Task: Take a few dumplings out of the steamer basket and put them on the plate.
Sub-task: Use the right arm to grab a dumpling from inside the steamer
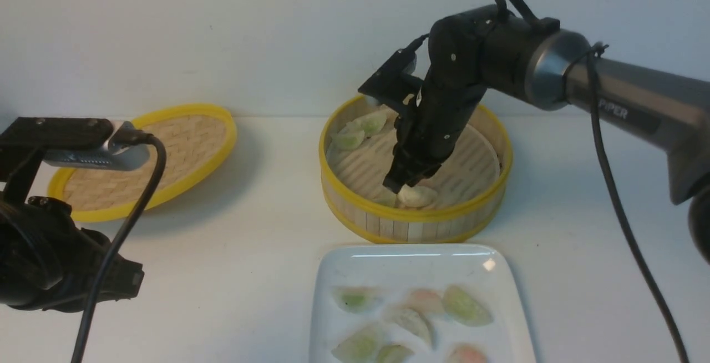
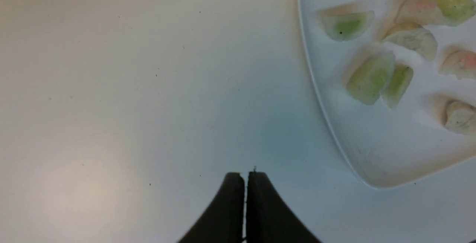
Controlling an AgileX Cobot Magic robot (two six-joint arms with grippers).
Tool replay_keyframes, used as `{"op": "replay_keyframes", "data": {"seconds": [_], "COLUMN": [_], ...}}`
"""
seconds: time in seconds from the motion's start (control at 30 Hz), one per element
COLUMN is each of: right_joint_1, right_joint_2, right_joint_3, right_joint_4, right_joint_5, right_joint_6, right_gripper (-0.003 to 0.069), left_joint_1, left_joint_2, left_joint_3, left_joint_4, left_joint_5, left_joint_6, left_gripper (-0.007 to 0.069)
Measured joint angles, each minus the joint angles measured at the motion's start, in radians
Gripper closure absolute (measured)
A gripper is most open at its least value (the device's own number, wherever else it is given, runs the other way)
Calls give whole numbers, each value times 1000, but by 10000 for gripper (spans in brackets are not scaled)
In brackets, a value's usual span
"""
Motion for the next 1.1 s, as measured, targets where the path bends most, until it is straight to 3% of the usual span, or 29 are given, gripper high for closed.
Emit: {"op": "replay_keyframes", "data": {"seconds": [0.17,0.43,0.53,0.67,0.77,0.8,1.1], "right_joint_1": [0,0,0,0,0,0,-1], "right_joint_2": [11,54,60,63,63,64,27], "right_joint_3": [0,0,-3,-4,-4,-4,-3], "right_joint_4": [-61,-74,-73,-74,-74,-74,-118], "right_joint_5": [6,11,9,10,15,18,90], "right_joint_6": [123,141,141,141,139,137,143], "right_gripper": [592,361,315,334,451,523,531], "left_joint_1": [0,0,0,0,0,0,0], "left_joint_2": [0,0,0,0,0,0,0], "left_joint_3": [0,0,0,0,0,0,0], "left_joint_4": [0,0,0,0,0,0,0], "left_joint_5": [8,11,13,14,15,15,15], "left_joint_6": [0,0,0,0,0,0,0], "left_gripper": [631,630,630,630,630,630,630]}}
